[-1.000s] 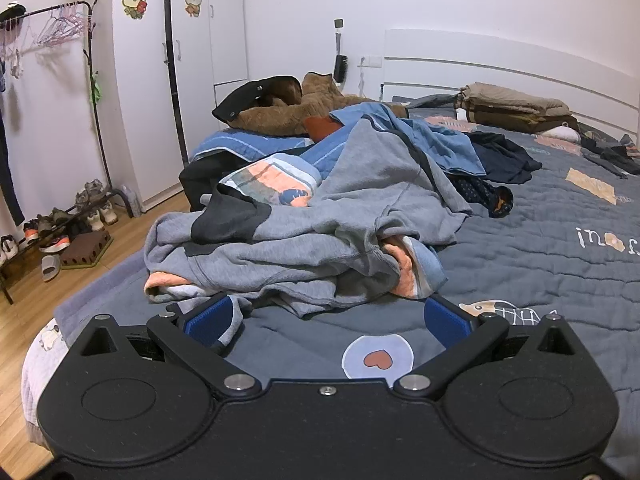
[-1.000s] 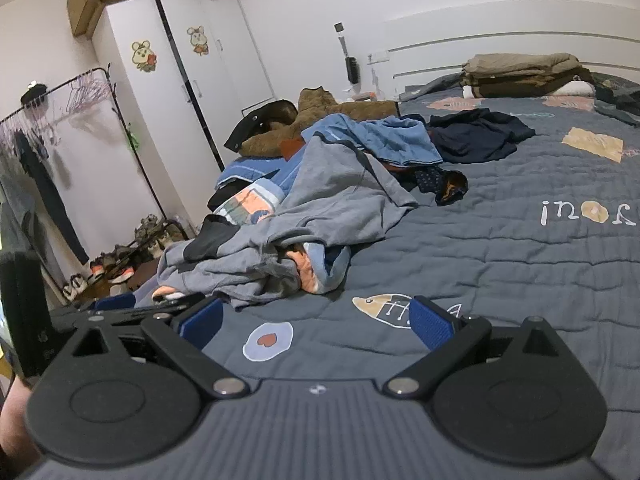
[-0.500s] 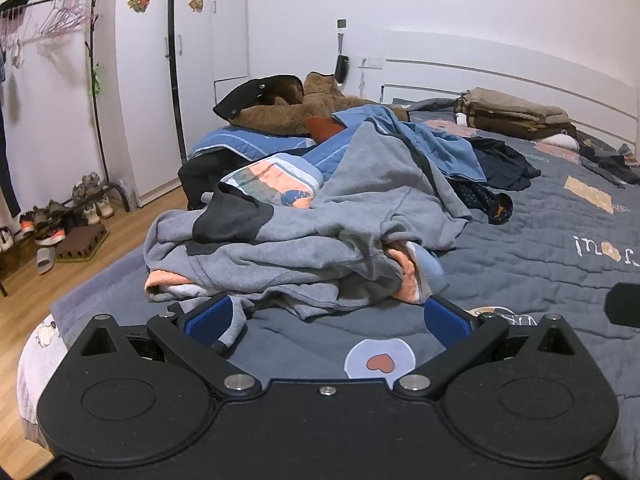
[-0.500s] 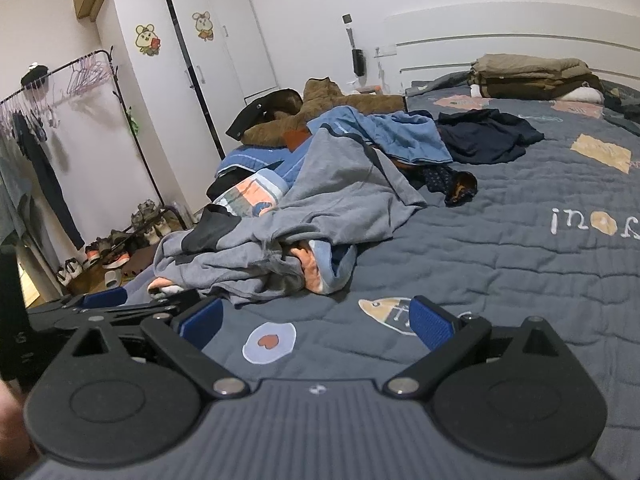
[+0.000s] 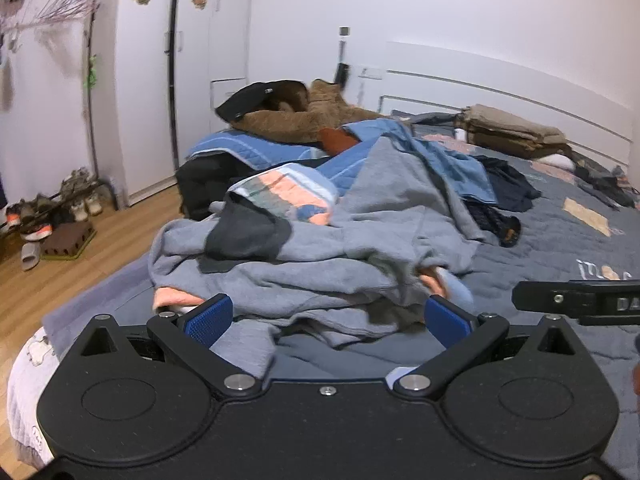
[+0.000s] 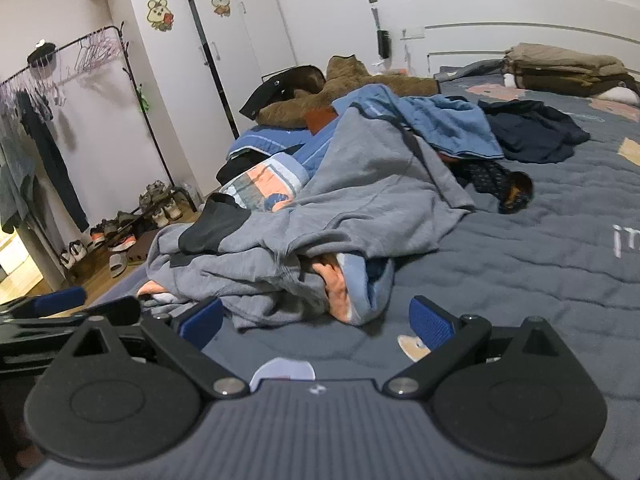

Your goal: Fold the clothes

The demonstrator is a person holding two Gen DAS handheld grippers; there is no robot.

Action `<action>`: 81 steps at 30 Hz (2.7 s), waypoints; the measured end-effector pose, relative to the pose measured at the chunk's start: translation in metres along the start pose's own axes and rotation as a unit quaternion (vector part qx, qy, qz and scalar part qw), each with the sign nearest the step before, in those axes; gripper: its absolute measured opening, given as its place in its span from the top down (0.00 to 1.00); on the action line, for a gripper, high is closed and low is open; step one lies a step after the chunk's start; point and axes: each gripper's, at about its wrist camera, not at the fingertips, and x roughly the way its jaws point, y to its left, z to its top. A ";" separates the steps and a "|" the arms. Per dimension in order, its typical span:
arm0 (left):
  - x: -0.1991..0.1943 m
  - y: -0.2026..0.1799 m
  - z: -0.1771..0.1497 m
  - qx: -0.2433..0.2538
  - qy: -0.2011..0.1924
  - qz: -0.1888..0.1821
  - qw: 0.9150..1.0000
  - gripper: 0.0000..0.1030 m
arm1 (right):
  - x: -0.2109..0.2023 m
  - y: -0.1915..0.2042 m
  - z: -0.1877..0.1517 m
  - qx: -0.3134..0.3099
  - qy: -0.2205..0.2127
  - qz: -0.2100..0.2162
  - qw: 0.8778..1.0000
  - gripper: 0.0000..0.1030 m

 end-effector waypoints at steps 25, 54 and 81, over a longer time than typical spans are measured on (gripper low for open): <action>0.007 0.052 0.014 -0.102 0.014 0.001 0.995 0.00 | 0.134 0.044 0.008 -0.090 0.016 -0.004 0.996 0.57; 0.008 0.045 0.012 -0.073 0.017 -0.009 0.997 0.00 | 0.050 0.006 0.020 0.076 -0.129 0.001 0.989 0.97; 0.003 -0.035 -0.004 0.027 0.015 -0.193 0.981 0.00 | -0.197 -0.101 0.001 0.162 -0.259 -0.088 0.948 0.97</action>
